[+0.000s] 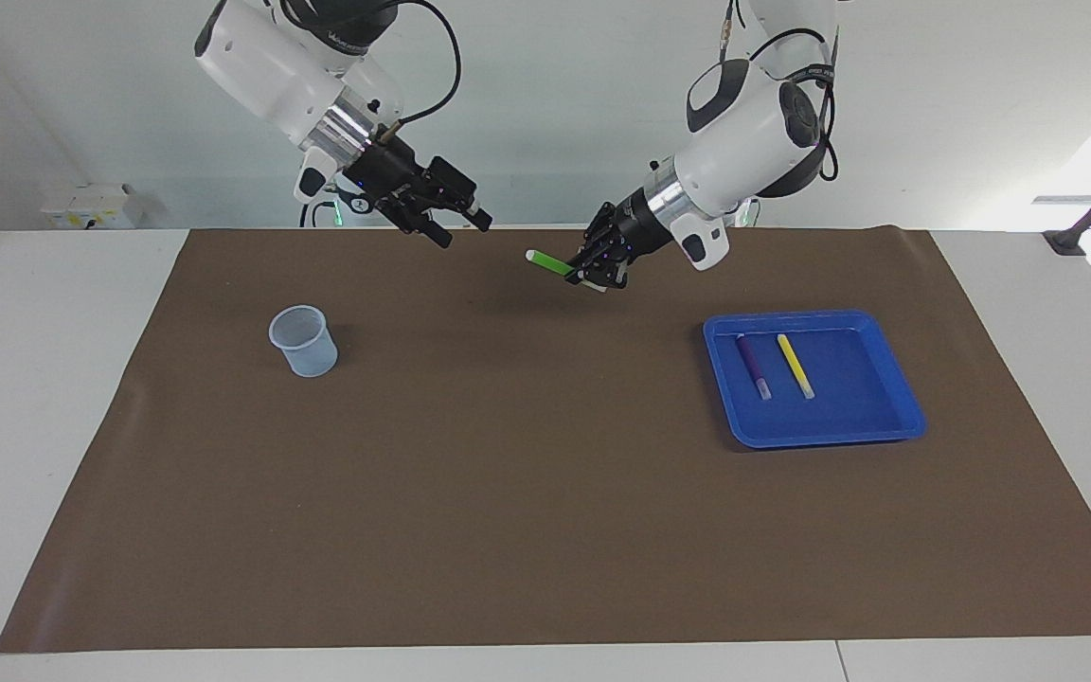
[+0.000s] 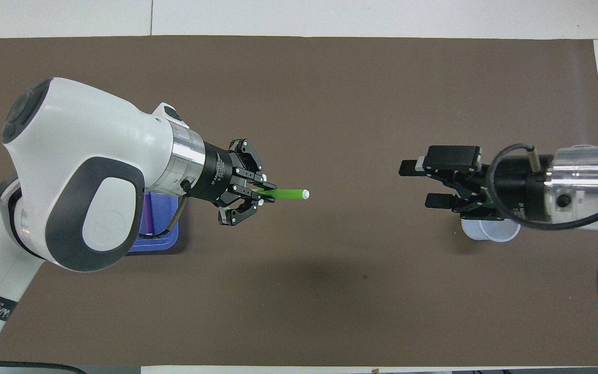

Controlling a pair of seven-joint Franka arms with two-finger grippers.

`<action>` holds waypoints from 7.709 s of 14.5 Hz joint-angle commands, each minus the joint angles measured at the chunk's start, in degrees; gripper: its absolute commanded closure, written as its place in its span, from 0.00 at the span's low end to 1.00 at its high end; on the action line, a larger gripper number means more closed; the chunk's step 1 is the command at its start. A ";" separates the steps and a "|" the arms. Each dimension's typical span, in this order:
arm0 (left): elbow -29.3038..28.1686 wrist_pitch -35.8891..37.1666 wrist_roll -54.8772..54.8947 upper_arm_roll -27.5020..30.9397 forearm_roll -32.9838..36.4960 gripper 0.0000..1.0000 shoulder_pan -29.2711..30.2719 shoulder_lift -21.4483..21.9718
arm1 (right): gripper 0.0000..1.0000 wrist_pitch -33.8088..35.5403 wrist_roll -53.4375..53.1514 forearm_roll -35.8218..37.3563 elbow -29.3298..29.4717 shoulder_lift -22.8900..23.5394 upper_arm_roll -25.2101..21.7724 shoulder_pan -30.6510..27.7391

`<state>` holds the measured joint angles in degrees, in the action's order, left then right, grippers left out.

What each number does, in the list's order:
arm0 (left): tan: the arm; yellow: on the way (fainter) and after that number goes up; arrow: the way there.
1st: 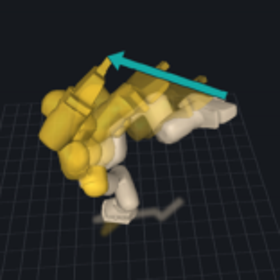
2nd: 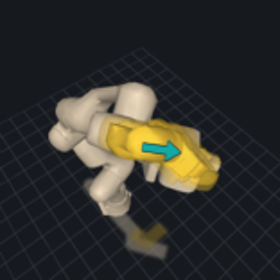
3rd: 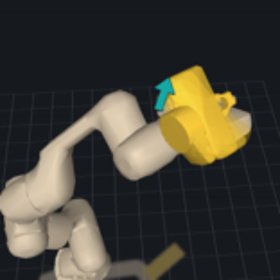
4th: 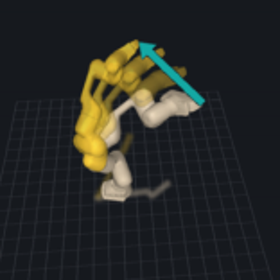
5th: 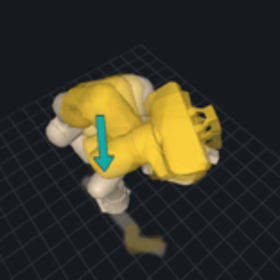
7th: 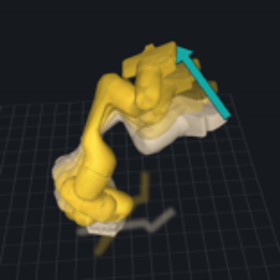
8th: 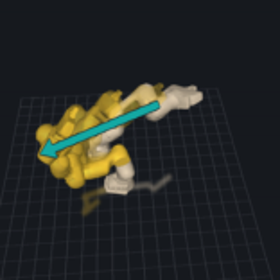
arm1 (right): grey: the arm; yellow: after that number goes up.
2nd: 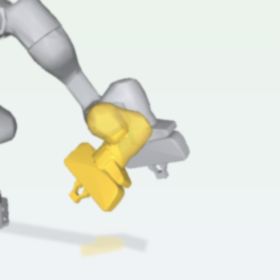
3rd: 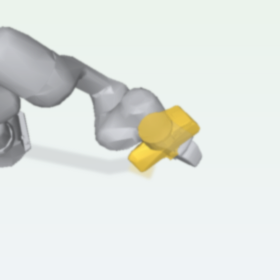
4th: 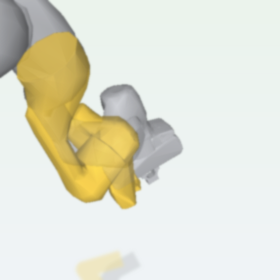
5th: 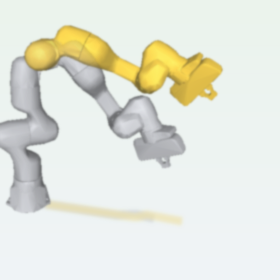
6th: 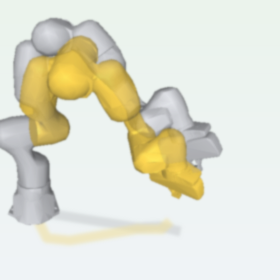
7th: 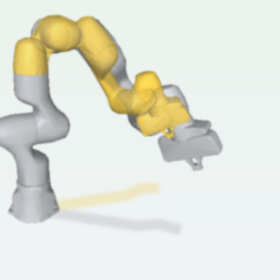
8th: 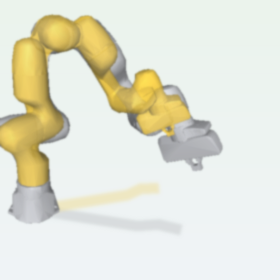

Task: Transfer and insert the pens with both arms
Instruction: 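Lift the green pen with the left gripper toward the right gripper, then grasp the green pen tip with the right gripper, then open the left gripper while the right gripper inserts the pen into the cup, then grasp the yellow pen with the left gripper while the right gripper returns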

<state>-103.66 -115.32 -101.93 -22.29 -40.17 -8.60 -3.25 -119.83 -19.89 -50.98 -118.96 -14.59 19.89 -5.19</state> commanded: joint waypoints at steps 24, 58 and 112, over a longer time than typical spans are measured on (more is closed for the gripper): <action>-4.62 -8.08 -2.04 0.23 -6.94 1.00 -2.56 2.46 | 0.43 -12.63 -0.50 -1.40 0.57 5.89 0.15 8.79; -4.36 -7.12 4.09 0.67 -5.28 0.00 -0.29 3.34 | 1.00 6.31 5.62 13.86 0.92 0.36 -1.25 1.08; -23.45 -15.50 110.55 0.85 46.41 1.00 28.38 -5.36 | 0.00 10.14 10.41 2.21 -0.05 5.45 -1.08 -8.09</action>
<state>-130.51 -135.17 8.72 -21.35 5.33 19.08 -7.02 -108.60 -6.11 -46.32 -118.69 -8.44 18.42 -13.84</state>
